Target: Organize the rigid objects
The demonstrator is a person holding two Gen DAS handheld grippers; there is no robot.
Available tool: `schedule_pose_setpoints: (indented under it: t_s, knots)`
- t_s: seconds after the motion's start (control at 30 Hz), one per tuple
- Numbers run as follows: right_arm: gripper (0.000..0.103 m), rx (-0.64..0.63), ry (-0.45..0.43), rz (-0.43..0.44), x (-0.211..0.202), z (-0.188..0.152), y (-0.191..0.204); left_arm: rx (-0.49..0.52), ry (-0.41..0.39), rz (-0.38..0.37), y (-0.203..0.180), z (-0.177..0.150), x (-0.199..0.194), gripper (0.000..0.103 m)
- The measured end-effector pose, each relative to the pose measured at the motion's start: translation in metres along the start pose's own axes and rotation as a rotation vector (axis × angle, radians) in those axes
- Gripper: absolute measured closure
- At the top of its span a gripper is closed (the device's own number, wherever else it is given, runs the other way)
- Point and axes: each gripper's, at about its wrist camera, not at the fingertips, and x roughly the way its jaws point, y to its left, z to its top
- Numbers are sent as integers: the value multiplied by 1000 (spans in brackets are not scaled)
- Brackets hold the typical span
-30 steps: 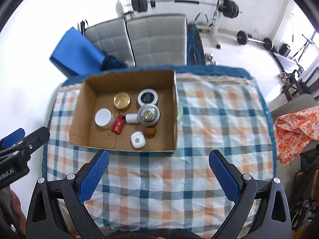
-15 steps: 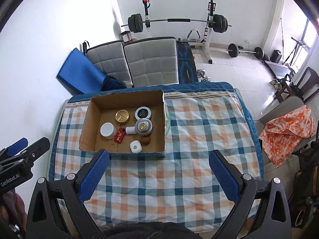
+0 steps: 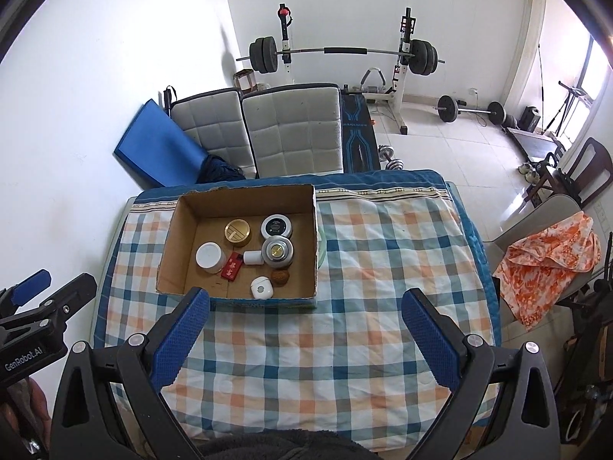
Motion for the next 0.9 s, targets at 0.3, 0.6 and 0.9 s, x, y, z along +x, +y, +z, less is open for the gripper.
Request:
schedule_pose_setpoints:
  t_s: [0.3,0.6,0.9]
  knots:
    - [1,-8,-2,-2,0,-2,5,-2,-5,8,1,-2,-4,0]
    - [1,-15,-8,-17,-1,-4,2,-4,-6,14,1,-4,-7,0]
    - [1,-16,-16,-37,-2,-5,-1,-7,-9,20,2,-5,-9,0]
